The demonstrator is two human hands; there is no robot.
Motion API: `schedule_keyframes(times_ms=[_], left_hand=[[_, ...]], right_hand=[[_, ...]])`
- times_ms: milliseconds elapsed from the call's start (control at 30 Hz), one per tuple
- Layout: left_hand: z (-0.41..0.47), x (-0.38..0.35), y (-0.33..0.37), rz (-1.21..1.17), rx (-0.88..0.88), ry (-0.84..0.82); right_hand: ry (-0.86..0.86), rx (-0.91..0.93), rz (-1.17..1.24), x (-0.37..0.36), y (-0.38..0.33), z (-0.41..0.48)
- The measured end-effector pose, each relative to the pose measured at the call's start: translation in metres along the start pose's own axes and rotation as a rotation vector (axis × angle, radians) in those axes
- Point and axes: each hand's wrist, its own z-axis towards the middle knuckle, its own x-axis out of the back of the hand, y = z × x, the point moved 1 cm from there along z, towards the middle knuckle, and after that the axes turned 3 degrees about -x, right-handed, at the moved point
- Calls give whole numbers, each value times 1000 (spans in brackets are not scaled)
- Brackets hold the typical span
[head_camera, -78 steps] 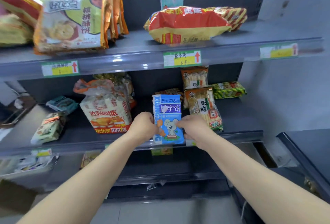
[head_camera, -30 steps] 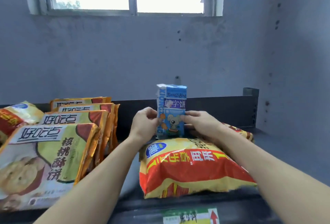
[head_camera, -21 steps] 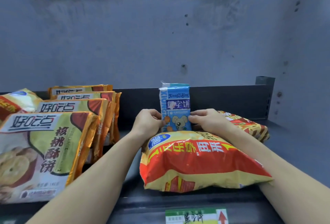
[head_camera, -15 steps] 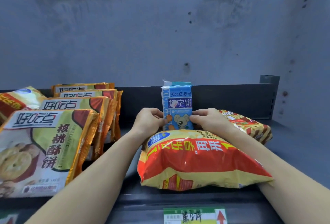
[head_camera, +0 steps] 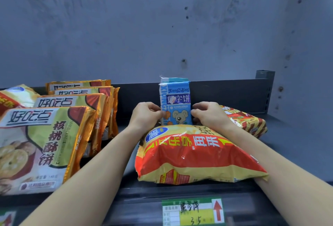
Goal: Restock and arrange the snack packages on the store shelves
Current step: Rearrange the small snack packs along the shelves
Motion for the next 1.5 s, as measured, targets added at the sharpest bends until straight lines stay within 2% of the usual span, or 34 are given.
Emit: schedule_keyframes(times_ms=[300, 567, 867, 967, 1100, 1200, 1333, 1500], left_hand=[[-7, -11, 14, 49, -41, 239], [-26, -22, 38, 1, -19, 369], [-57, -72, 80, -99, 49, 256], [-72, -70, 95, -166, 40, 283], [-102, -49, 107, -194, 20, 329], [-138, -28, 109, -124, -34, 320], [-186, 3, 107, 34, -100, 303], [-238, 56, 97, 118, -75, 270]], right_hand=[[41, 95, -164, 21, -8, -16], [-63, 125, -20, 61, -36, -44], [4, 275, -94, 85, -53, -98], [30, 286, -73, 98, -49, -115], [54, 298, -11, 102, -45, -139], [44, 342, 41, 86, -51, -161], [-30, 425, 47, 52, -64, -190], [-108, 441, 80, 21, -79, -219]])
